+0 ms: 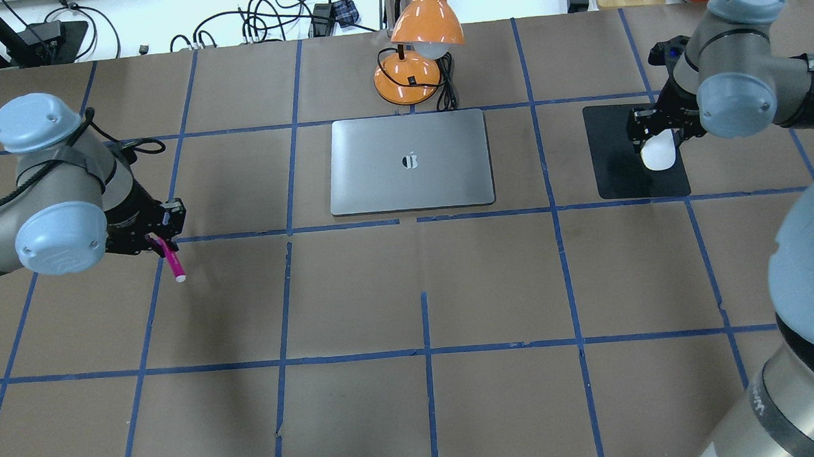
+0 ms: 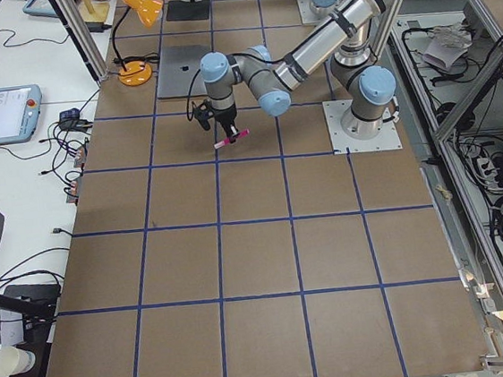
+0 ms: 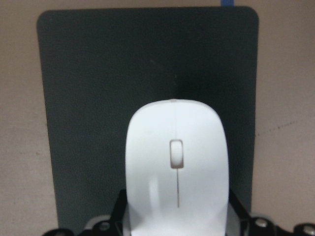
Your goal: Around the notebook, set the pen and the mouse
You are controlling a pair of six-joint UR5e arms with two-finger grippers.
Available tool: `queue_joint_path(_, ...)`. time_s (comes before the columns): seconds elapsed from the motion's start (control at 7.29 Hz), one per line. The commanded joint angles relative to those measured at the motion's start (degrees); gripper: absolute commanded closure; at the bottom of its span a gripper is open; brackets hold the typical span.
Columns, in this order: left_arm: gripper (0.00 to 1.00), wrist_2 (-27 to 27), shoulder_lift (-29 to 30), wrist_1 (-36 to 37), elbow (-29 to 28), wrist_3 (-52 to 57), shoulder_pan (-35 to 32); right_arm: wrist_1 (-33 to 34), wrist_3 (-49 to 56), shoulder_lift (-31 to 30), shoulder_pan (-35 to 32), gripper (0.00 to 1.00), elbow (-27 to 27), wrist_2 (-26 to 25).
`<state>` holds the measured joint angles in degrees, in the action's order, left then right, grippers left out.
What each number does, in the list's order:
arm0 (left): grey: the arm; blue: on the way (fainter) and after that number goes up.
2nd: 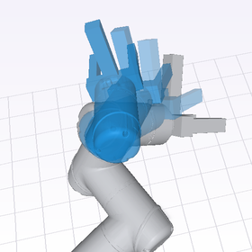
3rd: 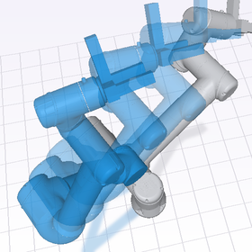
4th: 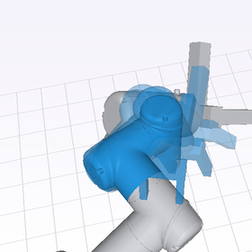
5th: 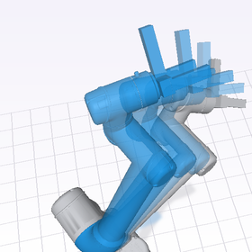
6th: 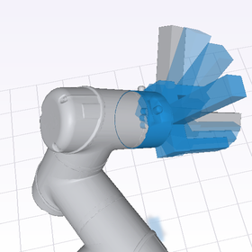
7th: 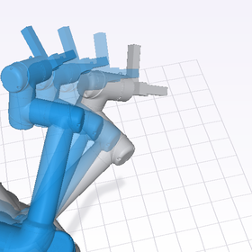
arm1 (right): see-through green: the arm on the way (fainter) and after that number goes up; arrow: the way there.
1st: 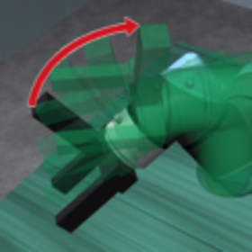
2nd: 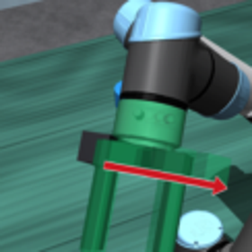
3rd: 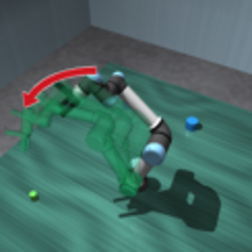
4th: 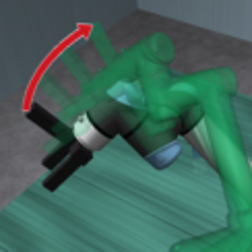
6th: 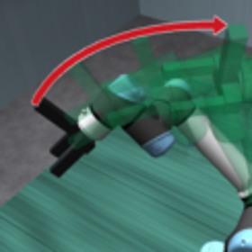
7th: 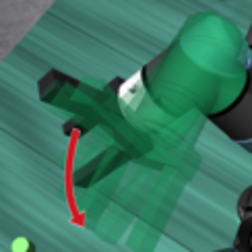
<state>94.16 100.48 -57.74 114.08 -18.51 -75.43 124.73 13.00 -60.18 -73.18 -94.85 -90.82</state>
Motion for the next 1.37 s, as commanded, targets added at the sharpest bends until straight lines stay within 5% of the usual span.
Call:
queue_joint_path(0.0, 1.0, -3.2, 0.1, -0.8, -1.0, -26.9, -11.7, 0.0, -0.5, 2.4, -0.2, 0.76, 0.5, 0.5)
queue_joint_path(0.14, 1.0, -2.8, 1.0, -0.7, -1.8, -38.3, -17.9, 0.0, -0.5, 2.4, -0.1, 0.56, 0.5, 0.5)
queue_joint_path(0.27, 1.0, -2.8, 1.9, -0.4, -2.5, -49.2, -24.2, 0.0, -0.5, 2.4, -0.1, 0.11, 0.5, 0.6)
queue_joint_path(0.41, 1.0, -3.4, 3.7, 0.3, -3.4, -62.1, -29.6, -0.3, -0.5, 1.8, -0.1, 0.0, 0.8, 0.4)
queue_joint_path(0.69, 1.0, -3.3, 7.8, 0.3, -7.5, -76.1, -34.9, -5.1, -0.5, 0.2, -2.1, 0.0, 5.3, -0.2)
queue_joint_path(1.1, 1.0, -6.0, 14.2, 2.2, -8.7, -84.6, -37.6, -31.0, -0.5, -8.0, -5.5, 0.0, 20.3, -0.6)
queue_joint_path(1.24, 1.0, -7.0, 15.7, 4.7, -10.6, -85.5, -37.8, -34.6, -0.9, -10.5, -6.4, 0.0, 22.0, -0.6)
